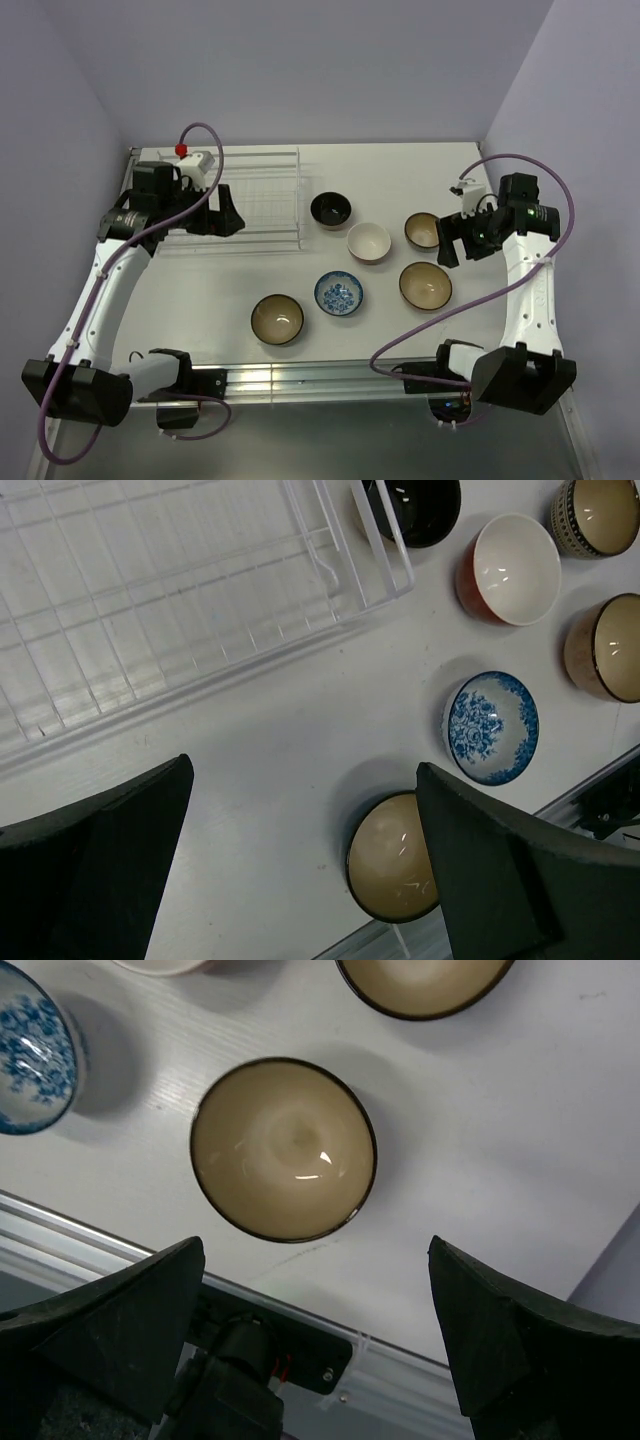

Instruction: Load the bowls into the dish rack

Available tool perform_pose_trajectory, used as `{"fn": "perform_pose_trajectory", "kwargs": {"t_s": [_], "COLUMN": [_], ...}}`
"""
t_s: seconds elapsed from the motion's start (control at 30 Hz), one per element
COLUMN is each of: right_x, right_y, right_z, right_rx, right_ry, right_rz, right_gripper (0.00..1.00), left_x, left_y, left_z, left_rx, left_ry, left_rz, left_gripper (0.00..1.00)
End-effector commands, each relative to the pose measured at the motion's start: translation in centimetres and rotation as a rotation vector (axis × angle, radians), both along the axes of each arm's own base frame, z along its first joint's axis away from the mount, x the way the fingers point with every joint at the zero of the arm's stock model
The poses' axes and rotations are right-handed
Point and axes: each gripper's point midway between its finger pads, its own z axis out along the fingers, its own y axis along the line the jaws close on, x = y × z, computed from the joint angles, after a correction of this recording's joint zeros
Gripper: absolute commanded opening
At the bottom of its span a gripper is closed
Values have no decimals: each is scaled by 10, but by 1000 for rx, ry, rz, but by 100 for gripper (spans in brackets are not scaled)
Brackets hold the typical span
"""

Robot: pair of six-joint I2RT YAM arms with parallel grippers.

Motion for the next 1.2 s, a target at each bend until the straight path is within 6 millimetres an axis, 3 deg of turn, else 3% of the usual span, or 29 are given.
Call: {"fn": "perform_pose_trajectory", "kwargs": {"t_s": [0.0,0.33,0.8,1.17], "right_x": [-5,-8,3,22], "right_y": [-19,-33,-34,-36], "right_z": [-9,-59,-99,-131], "right_rx": [-93,-109,-75,-54], "right_ry": [81,218,280,261], "right_rz": [15,-28,-49,-76], "right_gripper": [100,100,99,84], "left_x": [18,38,50,56], "left_y": [-3,-9,-4,-5], "left_z": [38,58,49,54], "left_rx": [1,-60,-71,-80], "left_ry": [-99,-193,-198,-216], "left_rz": [-23,3,74,83], "left_gripper": [99,99,100,91]}}
